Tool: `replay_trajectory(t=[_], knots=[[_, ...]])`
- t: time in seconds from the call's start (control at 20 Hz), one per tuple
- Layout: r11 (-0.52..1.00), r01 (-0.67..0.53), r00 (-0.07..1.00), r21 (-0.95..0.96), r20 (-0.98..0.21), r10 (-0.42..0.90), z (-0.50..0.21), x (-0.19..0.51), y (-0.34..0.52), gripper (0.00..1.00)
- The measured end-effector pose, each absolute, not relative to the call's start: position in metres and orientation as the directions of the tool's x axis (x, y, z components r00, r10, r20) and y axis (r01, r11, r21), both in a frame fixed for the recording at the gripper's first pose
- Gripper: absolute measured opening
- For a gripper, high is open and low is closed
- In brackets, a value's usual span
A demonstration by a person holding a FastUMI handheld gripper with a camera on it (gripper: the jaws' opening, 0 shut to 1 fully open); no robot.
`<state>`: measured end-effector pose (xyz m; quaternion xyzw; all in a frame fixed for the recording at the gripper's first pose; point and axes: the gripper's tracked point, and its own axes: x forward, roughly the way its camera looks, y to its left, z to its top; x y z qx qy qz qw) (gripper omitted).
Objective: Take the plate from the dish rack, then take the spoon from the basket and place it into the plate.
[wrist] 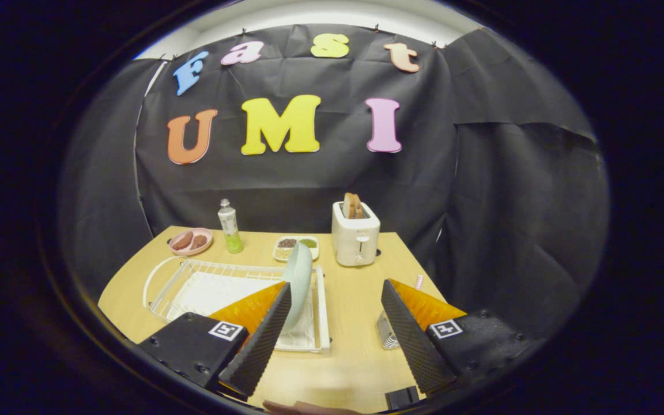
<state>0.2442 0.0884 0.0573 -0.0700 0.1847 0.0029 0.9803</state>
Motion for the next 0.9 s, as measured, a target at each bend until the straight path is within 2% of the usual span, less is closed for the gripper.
replay_trajectory(t=[0.2, 0.55, 0.7, 0.85, 0.9], knots=[[0.987, -0.056, 0.885, -0.148, -0.466, -0.02, 0.053, 0.286, 0.116, 1.0], [0.965, -0.029, 0.784, -0.262, -0.605, -0.141, 0.048, 0.348, 0.12, 0.98], [0.968, -0.016, 0.681, -0.249, -0.711, -0.172, 0.029, 0.36, 0.12, 0.74], [0.961, -0.032, 0.643, -0.276, -0.742, -0.191, 0.024, 0.373, 0.125, 0.67], [0.949, -0.03, 0.62, -0.314, -0.75, -0.229, 0.021, 0.374, 0.12, 0.58]])
